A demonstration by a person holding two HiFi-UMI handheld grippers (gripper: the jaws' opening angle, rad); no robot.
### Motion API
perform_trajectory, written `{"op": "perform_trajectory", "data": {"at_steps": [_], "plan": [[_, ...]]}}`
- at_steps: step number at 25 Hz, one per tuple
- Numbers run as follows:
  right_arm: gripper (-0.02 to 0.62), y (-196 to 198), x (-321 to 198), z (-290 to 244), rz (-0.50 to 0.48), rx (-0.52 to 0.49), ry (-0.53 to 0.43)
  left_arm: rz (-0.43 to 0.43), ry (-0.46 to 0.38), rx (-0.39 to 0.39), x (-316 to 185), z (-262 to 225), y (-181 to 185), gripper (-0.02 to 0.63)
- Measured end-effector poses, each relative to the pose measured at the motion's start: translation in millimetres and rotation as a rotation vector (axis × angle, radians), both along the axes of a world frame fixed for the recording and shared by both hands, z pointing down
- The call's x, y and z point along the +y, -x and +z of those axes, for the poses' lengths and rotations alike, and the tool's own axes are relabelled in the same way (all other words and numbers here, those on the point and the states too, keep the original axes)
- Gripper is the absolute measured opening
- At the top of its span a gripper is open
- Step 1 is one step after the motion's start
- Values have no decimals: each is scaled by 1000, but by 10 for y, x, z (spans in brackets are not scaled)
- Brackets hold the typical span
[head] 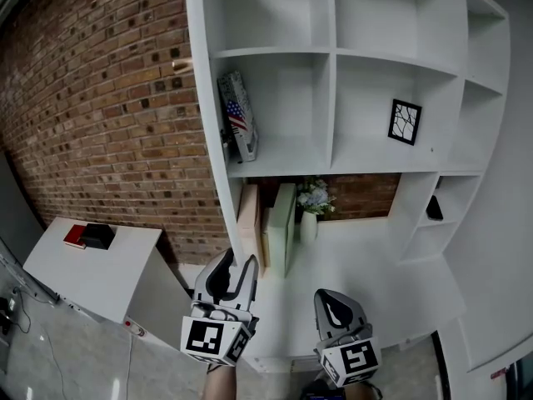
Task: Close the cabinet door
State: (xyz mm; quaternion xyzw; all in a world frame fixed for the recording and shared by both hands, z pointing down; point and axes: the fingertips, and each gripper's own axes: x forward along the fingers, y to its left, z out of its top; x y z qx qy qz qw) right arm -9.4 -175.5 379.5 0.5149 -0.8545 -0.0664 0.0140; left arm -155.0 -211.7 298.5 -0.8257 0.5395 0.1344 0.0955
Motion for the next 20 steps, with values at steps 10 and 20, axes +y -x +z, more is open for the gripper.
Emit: {"op": "perform_trajectory", "data": {"at_steps": [10,20], "plan": [[0,-68,-34,0,29,1,0,29,3,-24,-54,-21,-189,166],[0,-292,-61,-11,81,4,-2,37,-39,-43,-89,-64,-466,173]]}}
